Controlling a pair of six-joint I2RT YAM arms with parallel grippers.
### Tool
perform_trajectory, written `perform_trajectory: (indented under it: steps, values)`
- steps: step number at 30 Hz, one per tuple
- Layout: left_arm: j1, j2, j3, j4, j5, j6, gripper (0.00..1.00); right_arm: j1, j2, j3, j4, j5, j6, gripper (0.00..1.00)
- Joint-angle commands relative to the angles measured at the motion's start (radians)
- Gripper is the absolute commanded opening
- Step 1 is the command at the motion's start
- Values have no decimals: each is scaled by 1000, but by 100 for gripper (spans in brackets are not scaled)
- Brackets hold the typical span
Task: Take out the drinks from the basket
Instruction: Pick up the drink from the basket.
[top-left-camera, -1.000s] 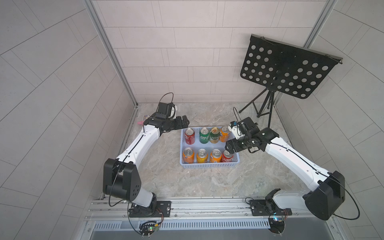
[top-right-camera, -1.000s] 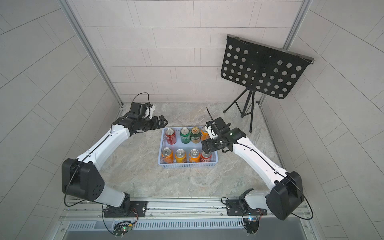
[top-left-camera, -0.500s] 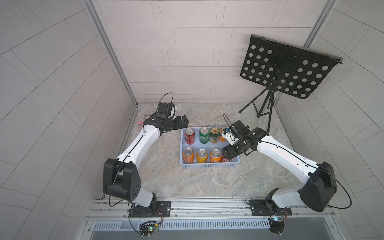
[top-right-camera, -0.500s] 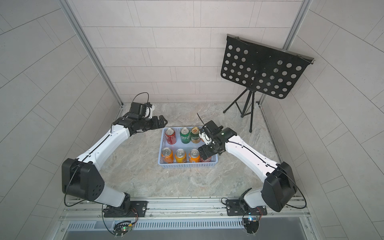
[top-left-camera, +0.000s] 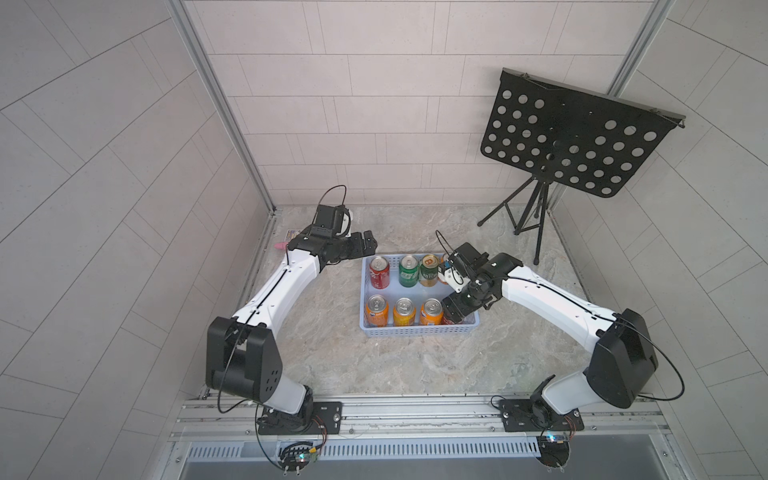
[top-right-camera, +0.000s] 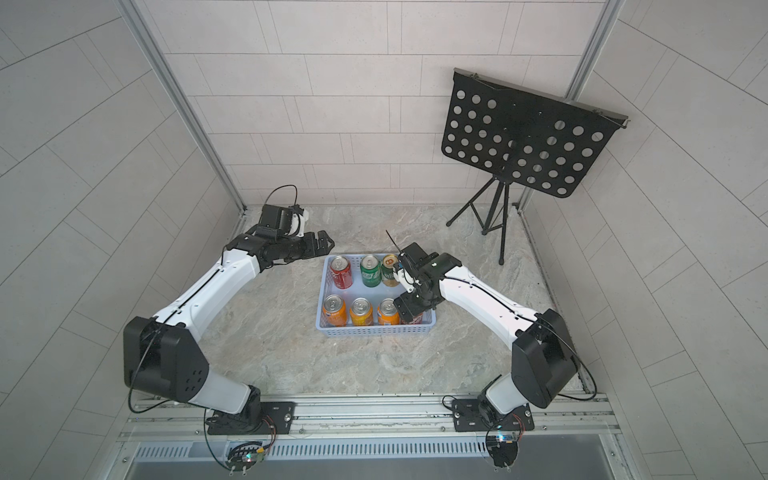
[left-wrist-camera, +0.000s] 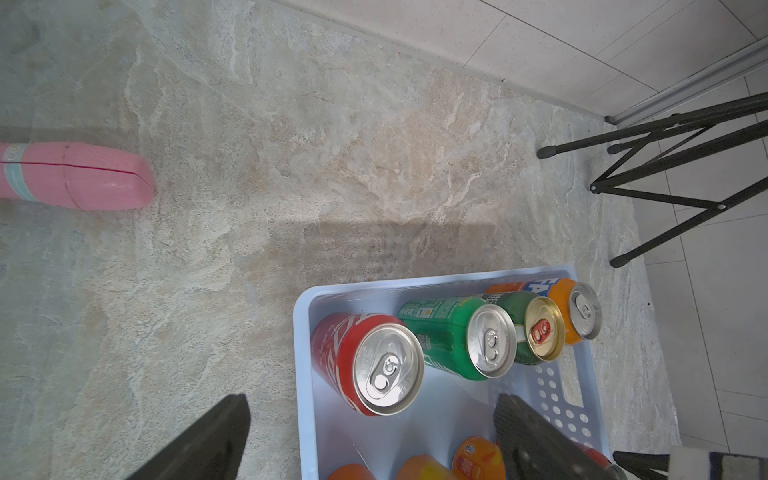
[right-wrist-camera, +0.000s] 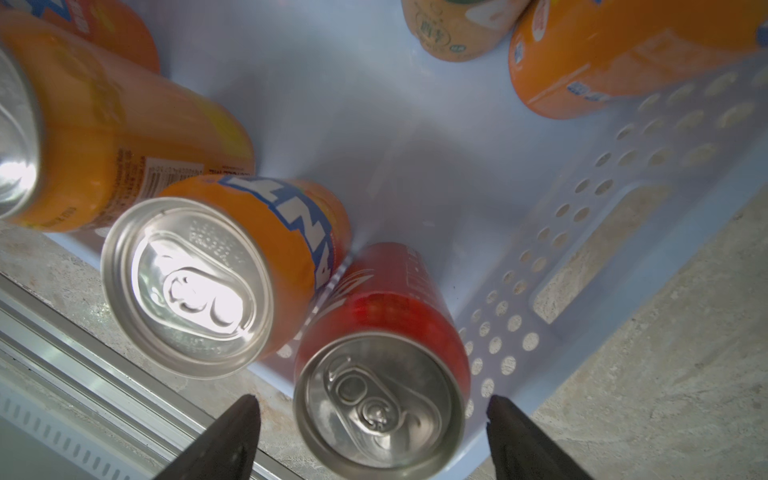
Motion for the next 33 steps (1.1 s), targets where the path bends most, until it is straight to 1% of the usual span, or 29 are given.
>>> perform_trajectory:
  steps: [1, 13, 17, 19, 21, 24, 25, 26, 27, 29, 32, 33]
  values:
    - [-4, -17, -10, -4, -12, 4, 100, 8, 15, -8, 5, 19, -4, 88]
    - [-5, -19, -11, -7, -18, 9, 100, 9, 61, -39, 68, 47, 11, 85]
    - [-4, -21, -11, -10, -21, 11, 100, 9, 71, -56, 89, 52, 15, 81]
    - [-4, -21, -11, -10, -22, 10, 100, 9, 76, -60, 96, 59, 17, 76]
    - [-4, -20, -12, -10, -22, 11, 100, 9, 77, -65, 98, 62, 19, 74]
    - [-4, -21, -12, -10, -23, 12, 100, 9, 73, -67, 100, 65, 22, 68]
    - [-4, -21, -12, -9, -26, 10, 100, 10, 69, -68, 98, 68, 22, 64]
    - [-5, -20, -10, -11, -29, 11, 100, 10, 63, -67, 98, 74, 24, 55]
    - [-5, -21, -11, -11, -32, 11, 100, 8, 59, -64, 95, 82, 27, 52]
    - [-4, -19, -9, -16, -38, 13, 100, 9, 48, -52, 81, 83, 29, 46]
    - [-5, -28, -8, -16, -25, 13, 100, 10, 35, -27, 53, 69, 29, 41]
    - [-4, -35, -9, -11, -17, 15, 100, 9, 30, -19, 45, 66, 29, 37]
